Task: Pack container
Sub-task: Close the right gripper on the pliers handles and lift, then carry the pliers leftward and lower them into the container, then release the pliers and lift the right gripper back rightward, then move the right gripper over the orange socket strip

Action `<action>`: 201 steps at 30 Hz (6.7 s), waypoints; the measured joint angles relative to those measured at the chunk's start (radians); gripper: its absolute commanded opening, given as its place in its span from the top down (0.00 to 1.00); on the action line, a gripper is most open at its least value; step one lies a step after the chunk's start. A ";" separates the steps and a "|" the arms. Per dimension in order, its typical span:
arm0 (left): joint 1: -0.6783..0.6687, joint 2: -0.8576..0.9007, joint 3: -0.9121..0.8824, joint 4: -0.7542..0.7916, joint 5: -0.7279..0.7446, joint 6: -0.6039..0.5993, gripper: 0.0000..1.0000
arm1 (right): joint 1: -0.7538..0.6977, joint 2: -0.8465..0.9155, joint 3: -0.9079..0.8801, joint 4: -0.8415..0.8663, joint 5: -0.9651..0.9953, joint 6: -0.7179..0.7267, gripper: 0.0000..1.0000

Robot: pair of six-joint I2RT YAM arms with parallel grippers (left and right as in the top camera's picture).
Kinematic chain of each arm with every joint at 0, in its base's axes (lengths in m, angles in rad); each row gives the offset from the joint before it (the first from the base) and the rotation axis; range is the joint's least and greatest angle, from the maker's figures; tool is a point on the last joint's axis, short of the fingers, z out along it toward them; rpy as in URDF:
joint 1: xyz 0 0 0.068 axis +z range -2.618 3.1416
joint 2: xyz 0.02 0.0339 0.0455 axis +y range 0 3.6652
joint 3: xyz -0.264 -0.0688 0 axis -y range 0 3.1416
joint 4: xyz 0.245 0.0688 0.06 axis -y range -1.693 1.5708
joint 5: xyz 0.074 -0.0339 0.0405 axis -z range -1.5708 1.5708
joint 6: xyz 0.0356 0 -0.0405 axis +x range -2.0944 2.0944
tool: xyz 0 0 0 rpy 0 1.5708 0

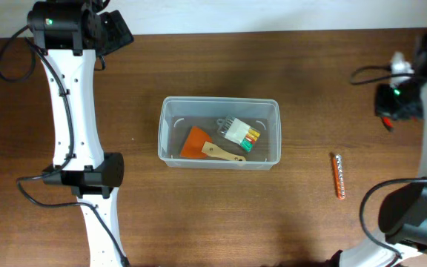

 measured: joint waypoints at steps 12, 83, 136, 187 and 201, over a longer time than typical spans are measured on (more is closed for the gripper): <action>0.000 0.000 0.000 0.000 0.000 0.000 0.01 | 0.341 0.000 0.049 -0.026 0.000 -0.141 0.93; 0.000 0.000 0.000 0.000 0.000 0.000 0.01 | 0.759 0.228 -0.032 0.169 -0.261 -0.289 0.92; 0.000 0.000 0.000 0.000 0.000 0.000 0.01 | 0.563 0.060 0.294 -0.242 -0.014 -0.150 0.01; 0.000 0.000 0.000 0.000 0.000 0.000 0.01 | 0.043 -0.274 -0.715 0.244 -0.039 -0.098 0.01; 0.000 0.000 0.000 0.000 0.000 0.000 0.01 | 0.043 -0.104 -0.748 0.356 -0.085 -0.105 0.01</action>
